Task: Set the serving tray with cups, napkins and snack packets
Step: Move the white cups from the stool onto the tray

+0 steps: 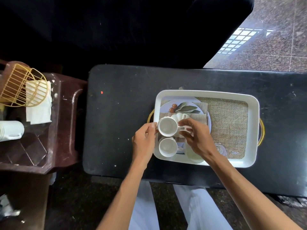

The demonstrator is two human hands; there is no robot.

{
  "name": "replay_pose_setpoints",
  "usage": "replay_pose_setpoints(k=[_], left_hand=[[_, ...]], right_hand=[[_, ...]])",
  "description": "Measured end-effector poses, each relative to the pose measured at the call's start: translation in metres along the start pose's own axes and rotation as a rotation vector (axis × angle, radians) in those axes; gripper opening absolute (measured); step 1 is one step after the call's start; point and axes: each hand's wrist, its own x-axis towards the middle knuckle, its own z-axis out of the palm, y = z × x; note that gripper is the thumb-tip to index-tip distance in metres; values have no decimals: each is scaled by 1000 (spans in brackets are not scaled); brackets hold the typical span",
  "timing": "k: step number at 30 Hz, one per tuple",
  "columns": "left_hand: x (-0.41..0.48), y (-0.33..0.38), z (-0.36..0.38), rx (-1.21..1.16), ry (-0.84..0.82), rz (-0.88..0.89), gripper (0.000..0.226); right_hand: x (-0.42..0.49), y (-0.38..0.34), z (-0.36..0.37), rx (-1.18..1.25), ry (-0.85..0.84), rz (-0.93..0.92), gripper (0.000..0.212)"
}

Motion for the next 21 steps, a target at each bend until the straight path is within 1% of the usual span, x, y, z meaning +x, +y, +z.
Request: replay_pose_setpoints(k=[4, 7, 13, 18, 21], left_hand=[[-5, 0, -23, -63, 22, 34, 24], [-12, -3, -52, -125, 63, 60, 23], [-26, -11, -130, -186, 252, 91, 29], [-35, -21, -203, -203, 376, 145, 27], [-36, -32, -248, -179, 439, 173, 27]], right_hand=[[-6, -23, -8, -91, 77, -75, 39], [-10, -50, -4, -102, 120, -177, 39], [-8, -114, 47, -101, 54, -265, 36], [0, -165, 115, -101, -47, -275, 36], [6, -194, 159, -94, -98, -340, 34]])
